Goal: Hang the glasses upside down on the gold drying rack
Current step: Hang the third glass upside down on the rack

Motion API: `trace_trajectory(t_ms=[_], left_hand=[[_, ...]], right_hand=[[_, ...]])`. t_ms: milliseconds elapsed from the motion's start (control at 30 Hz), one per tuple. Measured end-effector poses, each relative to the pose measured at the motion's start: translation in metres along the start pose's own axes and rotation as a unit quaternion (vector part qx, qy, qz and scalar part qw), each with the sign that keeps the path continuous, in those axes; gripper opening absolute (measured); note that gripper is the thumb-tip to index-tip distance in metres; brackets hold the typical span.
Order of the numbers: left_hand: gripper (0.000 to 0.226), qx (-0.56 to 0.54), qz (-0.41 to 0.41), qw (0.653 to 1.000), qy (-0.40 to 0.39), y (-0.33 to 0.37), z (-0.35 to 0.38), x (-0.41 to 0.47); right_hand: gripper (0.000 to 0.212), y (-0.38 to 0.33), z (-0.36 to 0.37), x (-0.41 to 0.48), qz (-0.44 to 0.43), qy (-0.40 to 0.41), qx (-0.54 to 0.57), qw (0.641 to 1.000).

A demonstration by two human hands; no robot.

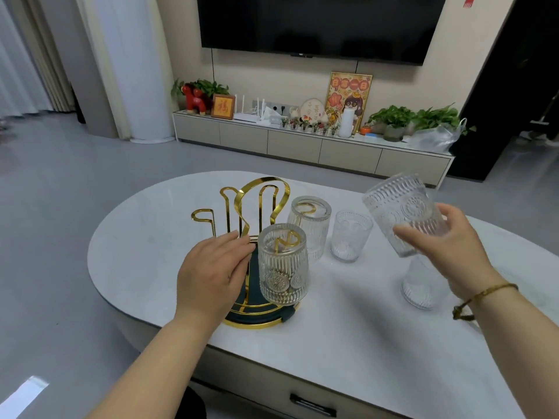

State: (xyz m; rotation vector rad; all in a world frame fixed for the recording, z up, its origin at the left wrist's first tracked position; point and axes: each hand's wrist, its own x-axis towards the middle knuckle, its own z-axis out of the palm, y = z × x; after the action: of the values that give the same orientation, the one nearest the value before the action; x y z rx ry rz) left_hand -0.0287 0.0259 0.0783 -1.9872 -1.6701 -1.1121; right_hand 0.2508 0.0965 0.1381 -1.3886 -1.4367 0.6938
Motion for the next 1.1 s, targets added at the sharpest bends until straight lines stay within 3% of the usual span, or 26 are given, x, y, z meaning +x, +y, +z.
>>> trace_trajectory(t_ms=[233, 367, 467, 667, 933, 1100], left_hand=[[0.042, -0.037, -0.053, 0.998, -0.027, 0.0, 0.009, -0.012], [0.056, -0.129, -0.118, 0.985, 0.002, -0.004, 0.013, -0.013], [0.071, -0.127, -0.09, 0.988, 0.014, -0.007, 0.015, -0.013], [0.066, -0.124, -0.053, 0.991, 0.008, -0.016, 0.017, -0.014], [0.059, -0.136, -0.029, 0.99, 0.008, -0.022, 0.016, -0.015], [0.058, -0.149, -0.044, 0.988, 0.016, -0.02, 0.018, -0.014]], right_hand=[[0.071, -0.051, 0.029, 0.042, -0.069, -0.043, -0.103, 0.991], [0.076, -0.07, 0.052, 0.065, -0.074, -0.068, -0.154, 0.983], [0.077, -0.084, 0.071, 0.082, -0.08, -0.081, -0.169, 0.979], [0.08, -0.113, 0.11, 0.106, -0.122, -0.125, -0.228, 0.958], [0.081, -0.134, 0.149, 0.121, -0.137, -0.244, -0.349, 0.894], [0.08, -0.124, 0.167, 0.119, -0.12, -0.27, -0.357, 0.886]])
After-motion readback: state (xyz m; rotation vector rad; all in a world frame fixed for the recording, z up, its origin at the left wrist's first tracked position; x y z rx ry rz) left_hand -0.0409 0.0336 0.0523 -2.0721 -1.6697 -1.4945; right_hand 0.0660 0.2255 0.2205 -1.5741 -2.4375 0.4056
